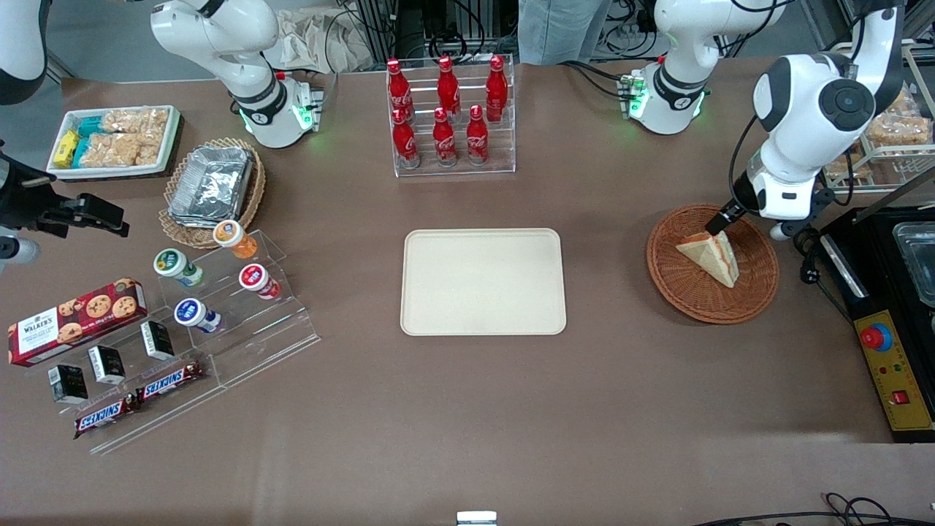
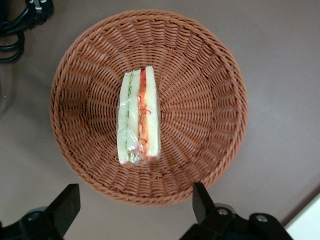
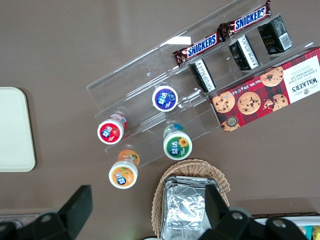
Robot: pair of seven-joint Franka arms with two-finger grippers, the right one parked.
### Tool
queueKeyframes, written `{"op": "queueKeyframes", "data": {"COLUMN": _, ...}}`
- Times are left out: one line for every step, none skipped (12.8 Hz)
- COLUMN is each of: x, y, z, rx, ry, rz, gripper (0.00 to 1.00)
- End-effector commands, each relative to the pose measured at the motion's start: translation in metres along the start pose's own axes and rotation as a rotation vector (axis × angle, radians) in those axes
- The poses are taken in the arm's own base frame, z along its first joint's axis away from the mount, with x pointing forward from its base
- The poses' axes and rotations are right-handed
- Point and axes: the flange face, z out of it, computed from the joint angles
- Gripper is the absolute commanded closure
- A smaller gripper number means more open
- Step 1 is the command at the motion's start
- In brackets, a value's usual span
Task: Place sandwich from basket to tray
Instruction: 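Lower the open left gripper onto the sandwich and close on it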
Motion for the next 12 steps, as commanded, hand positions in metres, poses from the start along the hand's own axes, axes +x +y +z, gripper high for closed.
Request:
{"op": "queueKeyframes", "data": {"x": -0.001, "y": -0.005, "z": 0.025, "rx": -0.006, "ry": 0.021, "rz": -0.020, "gripper": 0.00}}
{"op": "queueKeyframes", "data": {"x": 0.003, "y": -0.007, "z": 0.034, "rx": -0.011, "ry": 0.024, "rz": -0.030, "gripper": 0.00}}
{"op": "queueKeyframes", "data": {"x": 0.007, "y": -0.011, "z": 0.045, "rx": -0.017, "ry": 0.027, "rz": -0.043, "gripper": 0.00}}
{"op": "queueKeyframes", "data": {"x": 0.008, "y": -0.010, "z": 0.056, "rx": -0.019, "ry": 0.025, "rz": -0.043, "gripper": 0.00}}
{"op": "queueKeyframes", "data": {"x": 0.010, "y": -0.009, "z": 0.066, "rx": -0.021, "ry": 0.022, "rz": -0.045, "gripper": 0.00}}
{"op": "queueKeyframes", "data": {"x": 0.011, "y": -0.008, "z": 0.073, "rx": -0.027, "ry": 0.027, "rz": -0.045, "gripper": 0.00}}
{"op": "queueKeyframes", "data": {"x": 0.011, "y": -0.008, "z": 0.081, "rx": -0.029, "ry": 0.025, "rz": -0.046, "gripper": 0.00}}
{"op": "queueKeyframes", "data": {"x": 0.012, "y": -0.007, "z": 0.087, "rx": -0.033, "ry": 0.028, "rz": -0.050, "gripper": 0.00}}
{"op": "queueKeyframes", "data": {"x": 0.011, "y": -0.008, "z": 0.094, "rx": -0.037, "ry": 0.029, "rz": -0.056, "gripper": 0.00}}
{"op": "queueKeyframes", "data": {"x": 0.009, "y": -0.008, "z": 0.100, "rx": -0.038, "ry": 0.028, "rz": -0.056, "gripper": 0.00}}
{"op": "queueKeyframes", "data": {"x": 0.009, "y": -0.008, "z": 0.105, "rx": -0.037, "ry": 0.025, "rz": -0.056, "gripper": 0.00}}
{"op": "queueKeyframes", "data": {"x": 0.009, "y": -0.008, "z": 0.108, "rx": -0.036, "ry": 0.022, "rz": -0.056, "gripper": 0.00}}
